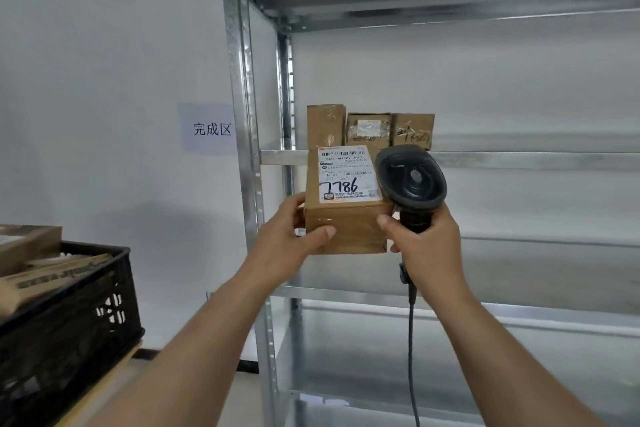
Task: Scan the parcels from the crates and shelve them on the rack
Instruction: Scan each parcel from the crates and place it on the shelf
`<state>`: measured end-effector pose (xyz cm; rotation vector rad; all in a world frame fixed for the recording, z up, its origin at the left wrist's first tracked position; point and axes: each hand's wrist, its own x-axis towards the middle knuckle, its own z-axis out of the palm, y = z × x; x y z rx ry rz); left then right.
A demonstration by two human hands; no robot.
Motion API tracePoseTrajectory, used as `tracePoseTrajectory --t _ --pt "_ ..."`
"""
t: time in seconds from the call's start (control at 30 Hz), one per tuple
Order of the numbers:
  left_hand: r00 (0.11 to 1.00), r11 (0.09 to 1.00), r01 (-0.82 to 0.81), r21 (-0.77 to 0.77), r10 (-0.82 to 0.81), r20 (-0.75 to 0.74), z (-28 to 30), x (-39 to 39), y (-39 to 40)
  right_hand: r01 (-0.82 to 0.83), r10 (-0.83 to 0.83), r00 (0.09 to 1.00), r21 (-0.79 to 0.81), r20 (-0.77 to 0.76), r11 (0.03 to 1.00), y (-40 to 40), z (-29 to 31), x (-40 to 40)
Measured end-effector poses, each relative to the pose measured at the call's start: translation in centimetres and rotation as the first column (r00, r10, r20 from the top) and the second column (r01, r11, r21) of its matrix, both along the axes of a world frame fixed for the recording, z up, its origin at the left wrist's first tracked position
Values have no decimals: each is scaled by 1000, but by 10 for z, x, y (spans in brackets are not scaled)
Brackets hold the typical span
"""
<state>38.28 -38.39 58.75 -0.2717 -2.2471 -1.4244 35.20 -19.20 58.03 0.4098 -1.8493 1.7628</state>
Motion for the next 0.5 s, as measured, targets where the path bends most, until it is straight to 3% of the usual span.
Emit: tracePoseTrajectory --t 0.5 --pt "983 978 167 -121 -174 -51 42 -143 112 255 -255 965 -13 -64 967 112 39 -110"
